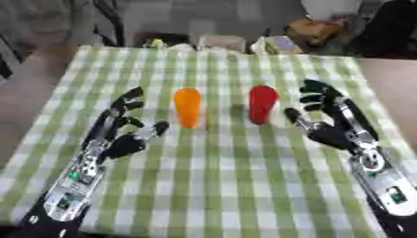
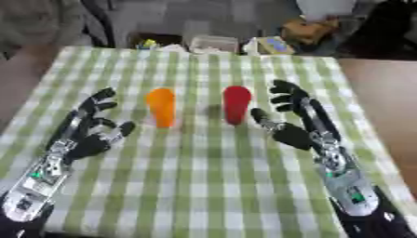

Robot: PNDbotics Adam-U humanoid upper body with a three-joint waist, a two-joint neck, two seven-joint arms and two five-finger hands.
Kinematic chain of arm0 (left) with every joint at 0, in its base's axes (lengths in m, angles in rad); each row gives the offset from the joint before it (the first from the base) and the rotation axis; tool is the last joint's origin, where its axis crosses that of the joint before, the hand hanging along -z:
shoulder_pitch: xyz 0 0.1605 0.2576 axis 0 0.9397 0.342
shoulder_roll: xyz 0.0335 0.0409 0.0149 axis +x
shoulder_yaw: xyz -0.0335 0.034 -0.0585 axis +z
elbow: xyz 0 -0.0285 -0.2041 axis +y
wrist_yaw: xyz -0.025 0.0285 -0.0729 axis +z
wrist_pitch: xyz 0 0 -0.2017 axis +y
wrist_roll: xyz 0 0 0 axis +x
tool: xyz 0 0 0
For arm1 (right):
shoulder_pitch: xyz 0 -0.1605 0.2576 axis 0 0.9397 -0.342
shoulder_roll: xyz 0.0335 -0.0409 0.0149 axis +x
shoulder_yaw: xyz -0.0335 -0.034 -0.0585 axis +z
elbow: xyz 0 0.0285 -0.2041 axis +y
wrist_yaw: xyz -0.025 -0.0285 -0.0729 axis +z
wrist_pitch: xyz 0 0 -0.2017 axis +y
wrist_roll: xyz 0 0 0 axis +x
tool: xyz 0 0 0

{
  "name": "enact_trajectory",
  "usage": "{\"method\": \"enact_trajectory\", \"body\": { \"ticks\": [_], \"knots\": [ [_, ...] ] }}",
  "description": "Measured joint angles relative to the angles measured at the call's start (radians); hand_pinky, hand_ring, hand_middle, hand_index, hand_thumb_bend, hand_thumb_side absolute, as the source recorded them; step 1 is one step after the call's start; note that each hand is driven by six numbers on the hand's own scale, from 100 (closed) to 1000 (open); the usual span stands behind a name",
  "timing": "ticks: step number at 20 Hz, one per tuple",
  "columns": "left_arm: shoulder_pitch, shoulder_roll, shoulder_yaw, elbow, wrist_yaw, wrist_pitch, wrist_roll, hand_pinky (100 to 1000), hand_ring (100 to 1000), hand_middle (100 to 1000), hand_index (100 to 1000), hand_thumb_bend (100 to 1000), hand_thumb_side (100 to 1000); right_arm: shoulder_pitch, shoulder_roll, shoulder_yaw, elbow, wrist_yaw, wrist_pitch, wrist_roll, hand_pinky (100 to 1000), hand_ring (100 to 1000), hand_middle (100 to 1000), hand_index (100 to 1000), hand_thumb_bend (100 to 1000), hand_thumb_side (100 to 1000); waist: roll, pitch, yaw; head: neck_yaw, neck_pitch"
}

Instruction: Pour the contents of one cup into another cup.

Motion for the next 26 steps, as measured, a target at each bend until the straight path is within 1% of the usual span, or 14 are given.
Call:
{"method": "enact_trajectory", "body": {
  "ticks": [6,13,17,21,26],
  "knots": [
    [-0.053,-0.018,-0.001,0.07,-0.008,0.002,0.026,605,871,911,968,656,413,0.0,0.0,0.0,0.0,0.0,-0.001,0.003,726,766,782,918,442,425,0.0,-0.002,-0.004,0.0,-0.004],
    [-0.134,-0.045,-0.013,0.204,-0.039,-0.001,0.056,593,848,895,967,677,405,0.0,0.001,0.003,-0.002,-0.002,-0.002,0.005,726,766,780,918,440,424,0.001,-0.002,-0.014,0.0,-0.005],
    [-0.171,-0.061,-0.014,0.286,-0.056,-0.015,0.082,590,844,887,965,692,400,-0.003,0.001,0.003,-0.012,-0.005,-0.005,0.008,726,766,777,918,439,424,0.002,-0.001,-0.025,0.0,-0.012],
    [-0.206,-0.069,-0.015,0.357,-0.071,-0.035,0.101,590,842,883,965,705,400,-0.008,0.002,0.005,-0.02,-0.009,-0.005,0.01,726,765,777,918,439,423,0.001,0.005,-0.045,0.001,-0.015],
    [-0.249,-0.072,-0.01,0.419,-0.089,-0.06,0.123,589,839,876,965,702,400,-0.012,0.002,0.01,-0.026,-0.011,-0.002,0.013,726,764,776,918,438,423,-0.001,0.011,-0.063,0.004,-0.025]
  ]
}}
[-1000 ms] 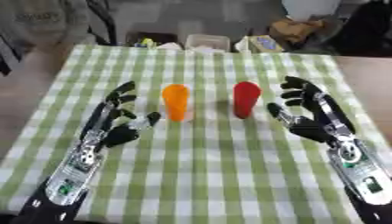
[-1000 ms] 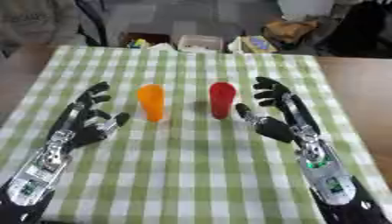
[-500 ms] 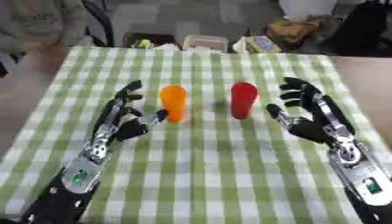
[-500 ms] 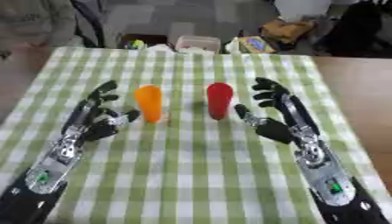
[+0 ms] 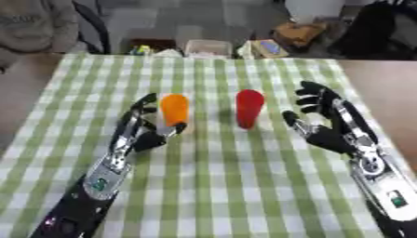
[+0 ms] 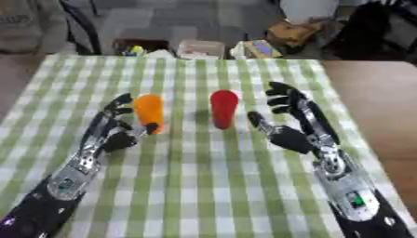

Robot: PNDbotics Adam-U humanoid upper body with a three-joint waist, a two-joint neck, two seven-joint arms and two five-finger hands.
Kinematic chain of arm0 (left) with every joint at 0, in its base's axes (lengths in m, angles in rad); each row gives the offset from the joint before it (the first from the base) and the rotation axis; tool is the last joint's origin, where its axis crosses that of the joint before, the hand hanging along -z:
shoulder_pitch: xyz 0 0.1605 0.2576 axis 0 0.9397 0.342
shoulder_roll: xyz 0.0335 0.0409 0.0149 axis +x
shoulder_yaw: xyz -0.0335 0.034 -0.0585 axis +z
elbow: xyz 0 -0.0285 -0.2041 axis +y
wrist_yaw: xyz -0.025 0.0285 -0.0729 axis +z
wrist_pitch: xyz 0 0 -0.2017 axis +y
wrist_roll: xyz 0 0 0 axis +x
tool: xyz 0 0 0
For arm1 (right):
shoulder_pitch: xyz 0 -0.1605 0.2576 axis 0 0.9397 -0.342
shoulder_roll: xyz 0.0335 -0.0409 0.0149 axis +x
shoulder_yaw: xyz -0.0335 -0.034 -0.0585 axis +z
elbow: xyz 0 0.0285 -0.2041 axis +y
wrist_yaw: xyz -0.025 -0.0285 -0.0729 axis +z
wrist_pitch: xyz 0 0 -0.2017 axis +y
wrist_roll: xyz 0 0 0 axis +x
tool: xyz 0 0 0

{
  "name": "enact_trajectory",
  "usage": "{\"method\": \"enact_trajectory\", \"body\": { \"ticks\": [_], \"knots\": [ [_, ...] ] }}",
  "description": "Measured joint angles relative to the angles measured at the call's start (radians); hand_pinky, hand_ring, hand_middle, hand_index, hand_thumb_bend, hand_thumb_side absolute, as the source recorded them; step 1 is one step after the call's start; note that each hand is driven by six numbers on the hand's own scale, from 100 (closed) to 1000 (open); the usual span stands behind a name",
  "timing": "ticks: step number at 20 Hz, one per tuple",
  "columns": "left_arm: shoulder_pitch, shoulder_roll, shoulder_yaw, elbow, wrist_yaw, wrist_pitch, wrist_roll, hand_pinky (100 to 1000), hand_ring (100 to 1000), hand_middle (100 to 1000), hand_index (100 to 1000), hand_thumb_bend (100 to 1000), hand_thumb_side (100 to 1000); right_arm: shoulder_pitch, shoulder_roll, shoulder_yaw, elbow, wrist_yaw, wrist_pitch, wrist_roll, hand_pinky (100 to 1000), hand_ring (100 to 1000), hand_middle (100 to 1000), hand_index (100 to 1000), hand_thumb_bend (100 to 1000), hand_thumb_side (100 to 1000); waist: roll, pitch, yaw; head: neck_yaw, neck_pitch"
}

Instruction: Pour the contents of one cup into another cup.

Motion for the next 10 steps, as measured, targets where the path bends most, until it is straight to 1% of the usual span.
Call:
{"method": "enact_trajectory", "body": {
  "ticks": [5,10],
  "knots": [
    [-0.036,0.0,0.005,0.03,-0.012,-0.014,0.014,592,841,876,962,701,404,-0.001,0.003,0.001,-0.001,-0.002,-0.001,0.003,726,764,776,918,449,421,0.0,0.006,-0.012,0.002,-0.006],
    [-0.059,0.0,0.005,0.036,-0.031,-0.017,0.003,593,838,859,949,697,401,-0.005,0.007,0.005,-0.001,-0.005,-0.001,0.006,725,764,775,918,448,422,0.001,0.01,-0.015,0.004,-0.009]
  ]
}}
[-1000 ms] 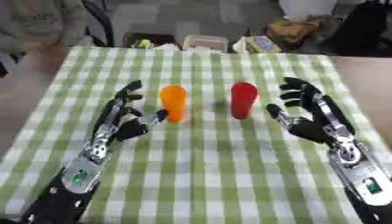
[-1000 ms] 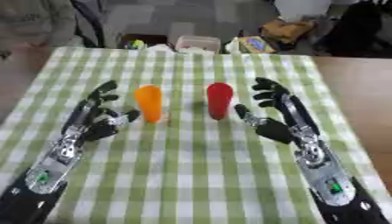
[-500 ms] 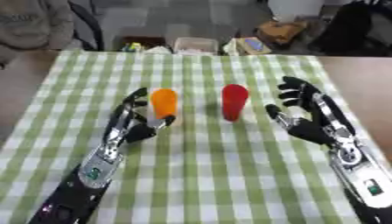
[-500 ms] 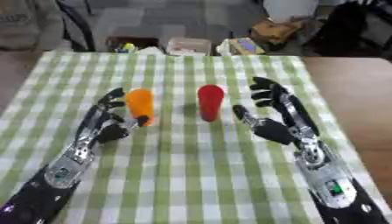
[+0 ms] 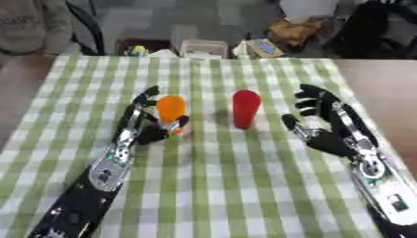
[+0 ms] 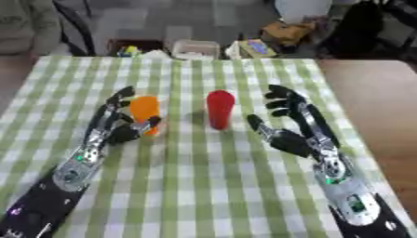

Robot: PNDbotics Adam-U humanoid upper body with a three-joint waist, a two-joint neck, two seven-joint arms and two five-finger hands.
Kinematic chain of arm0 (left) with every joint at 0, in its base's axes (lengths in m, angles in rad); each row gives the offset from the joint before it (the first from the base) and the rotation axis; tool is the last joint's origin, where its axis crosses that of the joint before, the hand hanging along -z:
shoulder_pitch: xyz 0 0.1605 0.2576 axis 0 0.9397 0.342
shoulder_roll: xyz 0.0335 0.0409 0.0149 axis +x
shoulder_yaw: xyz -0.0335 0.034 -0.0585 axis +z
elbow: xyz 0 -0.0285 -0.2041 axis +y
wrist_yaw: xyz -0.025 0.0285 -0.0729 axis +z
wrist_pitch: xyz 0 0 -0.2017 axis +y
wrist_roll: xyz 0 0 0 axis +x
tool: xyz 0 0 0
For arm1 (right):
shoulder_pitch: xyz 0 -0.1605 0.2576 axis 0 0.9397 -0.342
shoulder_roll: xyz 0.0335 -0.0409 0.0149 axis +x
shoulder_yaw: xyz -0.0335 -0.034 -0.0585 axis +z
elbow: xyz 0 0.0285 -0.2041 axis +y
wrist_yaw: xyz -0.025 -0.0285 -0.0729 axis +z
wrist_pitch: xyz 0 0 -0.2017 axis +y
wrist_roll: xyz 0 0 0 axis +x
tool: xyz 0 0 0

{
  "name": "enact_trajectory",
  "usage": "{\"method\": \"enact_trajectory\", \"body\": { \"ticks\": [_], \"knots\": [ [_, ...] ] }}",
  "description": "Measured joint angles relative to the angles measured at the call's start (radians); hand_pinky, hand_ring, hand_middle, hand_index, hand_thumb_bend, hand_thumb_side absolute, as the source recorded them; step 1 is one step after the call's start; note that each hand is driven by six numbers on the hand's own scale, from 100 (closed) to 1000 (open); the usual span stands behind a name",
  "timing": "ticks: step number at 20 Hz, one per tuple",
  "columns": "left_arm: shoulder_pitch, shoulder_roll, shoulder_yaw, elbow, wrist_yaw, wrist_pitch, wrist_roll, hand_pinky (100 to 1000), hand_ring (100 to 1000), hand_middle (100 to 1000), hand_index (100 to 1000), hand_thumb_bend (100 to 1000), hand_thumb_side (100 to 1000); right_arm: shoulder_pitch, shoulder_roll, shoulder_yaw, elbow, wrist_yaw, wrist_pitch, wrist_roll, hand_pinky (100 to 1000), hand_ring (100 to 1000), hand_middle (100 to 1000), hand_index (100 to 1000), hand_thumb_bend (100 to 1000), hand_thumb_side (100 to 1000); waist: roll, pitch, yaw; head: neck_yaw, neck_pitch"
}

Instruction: Pour the contents of one cup into another cup.

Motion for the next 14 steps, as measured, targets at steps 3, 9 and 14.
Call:
{"method": "enact_trajectory", "body": {
  "ticks": [3,9,14],
  "knots": [
    [-0.01,0.0,0.0,0.006,-0.02,0.0,-0.01,594,835,849,939,693,400,0.0,0.0,0.001,0.0,0.0,0.0,0.002,725,764,775,917,448,422,0.003,0.001,-0.001,0.0,-0.001],
    [-0.018,0.0,0.0,0.024,-0.055,0.004,-0.018,588,822,815,937,680,393,0.0,0.0,0.001,0.0,0.0,-0.002,0.004,725,763,774,917,444,423,0.005,0.001,-0.006,0.001,-0.001],
    [-0.023,-0.009,0.0,0.046,-0.067,0.001,-0.015,583,812,793,936,669,389,0.0,0.001,0.001,0.0,0.0,-0.003,0.005,725,763,774,917,443,423,0.005,0.002,-0.011,0.001,-0.006]
  ]
}}
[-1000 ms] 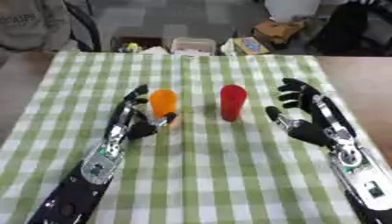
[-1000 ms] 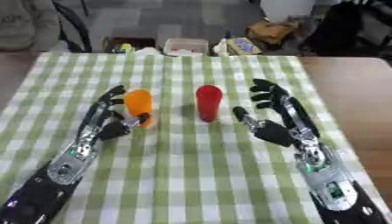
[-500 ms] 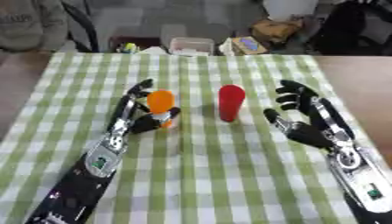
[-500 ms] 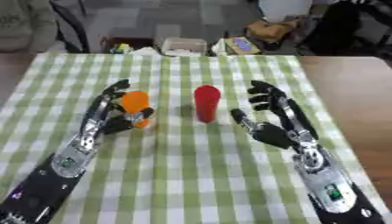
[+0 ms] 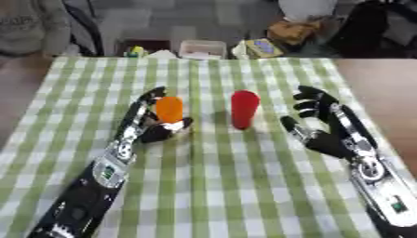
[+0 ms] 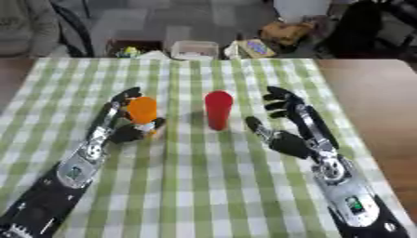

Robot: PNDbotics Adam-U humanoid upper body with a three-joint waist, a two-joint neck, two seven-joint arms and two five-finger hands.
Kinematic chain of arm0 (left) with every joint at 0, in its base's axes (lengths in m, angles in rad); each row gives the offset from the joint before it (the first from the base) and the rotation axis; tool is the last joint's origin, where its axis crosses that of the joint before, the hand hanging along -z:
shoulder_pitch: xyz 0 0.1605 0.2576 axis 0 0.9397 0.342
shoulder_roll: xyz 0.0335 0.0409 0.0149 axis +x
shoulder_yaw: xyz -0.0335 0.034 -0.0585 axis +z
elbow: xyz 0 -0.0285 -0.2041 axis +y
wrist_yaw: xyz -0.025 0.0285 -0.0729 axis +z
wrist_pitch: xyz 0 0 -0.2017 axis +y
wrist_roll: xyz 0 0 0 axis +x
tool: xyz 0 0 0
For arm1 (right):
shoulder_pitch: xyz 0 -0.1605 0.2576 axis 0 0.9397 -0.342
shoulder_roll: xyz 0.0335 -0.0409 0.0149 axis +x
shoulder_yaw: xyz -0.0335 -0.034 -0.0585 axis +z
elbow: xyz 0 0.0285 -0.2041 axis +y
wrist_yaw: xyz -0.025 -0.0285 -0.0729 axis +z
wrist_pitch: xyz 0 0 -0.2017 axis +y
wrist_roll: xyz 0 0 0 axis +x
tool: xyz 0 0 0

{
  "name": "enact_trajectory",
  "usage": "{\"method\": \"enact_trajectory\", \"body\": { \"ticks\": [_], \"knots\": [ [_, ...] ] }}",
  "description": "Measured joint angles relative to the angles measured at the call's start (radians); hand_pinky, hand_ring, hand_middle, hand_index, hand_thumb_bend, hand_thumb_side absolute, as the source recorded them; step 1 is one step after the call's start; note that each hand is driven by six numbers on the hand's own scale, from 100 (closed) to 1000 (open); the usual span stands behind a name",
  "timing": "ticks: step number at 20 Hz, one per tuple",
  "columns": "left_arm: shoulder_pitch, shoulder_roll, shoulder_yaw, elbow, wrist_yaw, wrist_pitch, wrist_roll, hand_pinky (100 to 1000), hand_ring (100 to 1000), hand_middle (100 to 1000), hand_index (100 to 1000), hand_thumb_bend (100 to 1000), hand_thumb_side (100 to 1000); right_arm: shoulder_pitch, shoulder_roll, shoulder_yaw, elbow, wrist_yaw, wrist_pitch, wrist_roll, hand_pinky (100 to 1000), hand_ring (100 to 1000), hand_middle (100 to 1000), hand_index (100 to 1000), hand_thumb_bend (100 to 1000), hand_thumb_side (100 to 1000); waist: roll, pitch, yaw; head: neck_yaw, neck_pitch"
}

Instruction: Pour the contents of one cup into another cup.

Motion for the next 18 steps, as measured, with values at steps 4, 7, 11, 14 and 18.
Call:
{"method": "enact_trajectory", "body": {
  "ticks": [4,7,11,14,18],
  "knots": [
    [-0.01,-0.008,0.0,0.018,-0.001,-0.011,0.01,578,803,779,932,667,388,0.0,0.0,0.0,0.0,0.0,0.0,0.001,725,763,773,917,444,423,0.0,0.002,-0.004,0.0,-0.001],
    [-0.017,-0.009,0.0,0.029,-0.001,-0.02,0.019,573,789,760,926,660,385,0.0,0.002,0.0,0.0,0.0,0.0,0.002,725,763,773,917,444,422,0.0,0.003,-0.007,0.0,-0.006],
    [-0.024,-0.009,0.002,0.041,-0.001,-0.029,0.029,556,717,669,918,640,377,0.0,0.007,0.0,0.0,0.0,-0.001,0.004,725,763,770,917,444,422,0.0,0.005,-0.008,0.0,-0.008],
    [-0.029,-0.015,0.006,0.052,-0.001,-0.032,0.039,535,609,548,906,621,367,0.0,0.008,0.0,0.0,0.0,-0.002,0.005,724,762,769,917,444,421,0.0,0.005,-0.008,0.0,-0.008],
    [-0.034,-0.017,0.011,0.065,0.009,-0.037,0.047,490,455,382,889,572,346,0.0,0.008,0.0,0.001,0.0,-0.002,0.005,724,762,768,917,444,420,0.0,0.005,-0.013,0.0,-0.009]
  ]
}}
